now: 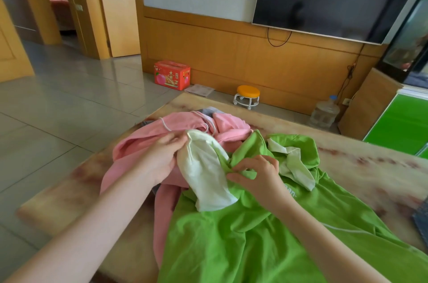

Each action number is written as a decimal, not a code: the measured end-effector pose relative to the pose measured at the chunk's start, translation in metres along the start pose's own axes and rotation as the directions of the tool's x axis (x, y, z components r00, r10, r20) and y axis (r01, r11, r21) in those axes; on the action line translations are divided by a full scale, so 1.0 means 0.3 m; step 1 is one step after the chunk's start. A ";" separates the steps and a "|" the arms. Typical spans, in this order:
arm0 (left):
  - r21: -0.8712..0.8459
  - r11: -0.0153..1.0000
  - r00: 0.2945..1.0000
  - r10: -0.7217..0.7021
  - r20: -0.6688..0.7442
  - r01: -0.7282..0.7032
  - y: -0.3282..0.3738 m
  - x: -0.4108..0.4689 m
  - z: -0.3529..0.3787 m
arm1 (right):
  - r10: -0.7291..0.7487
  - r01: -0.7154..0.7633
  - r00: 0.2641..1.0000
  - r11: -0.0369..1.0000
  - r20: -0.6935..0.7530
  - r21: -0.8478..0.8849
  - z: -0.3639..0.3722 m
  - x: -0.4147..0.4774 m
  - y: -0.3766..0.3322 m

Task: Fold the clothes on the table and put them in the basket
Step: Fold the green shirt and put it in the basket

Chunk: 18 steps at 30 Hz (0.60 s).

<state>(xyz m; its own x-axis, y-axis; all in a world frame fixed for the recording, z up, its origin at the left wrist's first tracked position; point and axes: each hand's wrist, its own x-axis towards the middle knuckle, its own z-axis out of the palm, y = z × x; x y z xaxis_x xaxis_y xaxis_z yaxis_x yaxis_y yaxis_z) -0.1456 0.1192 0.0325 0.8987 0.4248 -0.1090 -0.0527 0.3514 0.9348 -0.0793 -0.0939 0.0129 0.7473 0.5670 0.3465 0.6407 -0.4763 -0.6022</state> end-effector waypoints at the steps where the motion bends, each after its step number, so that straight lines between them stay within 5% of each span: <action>1: -0.126 0.992 1.000 -0.005 0.009 0.006 0.017 -0.004 0.010 | 0.002 -0.002 0.999 1.000 -0.044 0.011 -0.003 0.009 -0.005; 5: -0.358 0.933 0.996 0.046 0.076 -0.016 0.070 -0.016 0.032 | 0.015 -0.014 0.984 1.000 -0.179 0.008 0.006 0.074 -0.037; 11: -0.324 0.938 0.968 -0.188 -0.169 0.126 -0.031 0.024 -0.107 | 0.088 -0.105 0.980 0.991 -0.177 -0.087 0.096 0.138 -0.047; 14: -0.276 0.949 0.966 -0.201 -0.166 0.150 -0.030 0.012 -0.142 | 0.118 -0.133 0.984 0.985 -0.132 -0.109 0.118 0.165 -0.050; 16: -0.126 0.982 0.967 -0.166 -0.191 0.144 -0.016 -0.004 -0.145 | 0.120 -0.124 0.992 0.987 -0.043 -0.100 0.136 0.170 -0.041; 18: 0.303 0.949 0.952 0.007 -0.305 0.090 -0.010 0.002 -0.162 | 0.125 -0.120 0.990 0.988 0.058 -0.095 0.150 0.160 -0.030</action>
<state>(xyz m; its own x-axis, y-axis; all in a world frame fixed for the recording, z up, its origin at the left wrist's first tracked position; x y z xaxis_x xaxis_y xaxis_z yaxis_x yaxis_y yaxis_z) -0.1662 0.1589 0.0130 0.7225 0.6618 -0.2001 0.1626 0.1186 0.9795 -0.0572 -0.0322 0.0025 0.8103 0.5408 0.2260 0.5605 -0.6023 -0.5684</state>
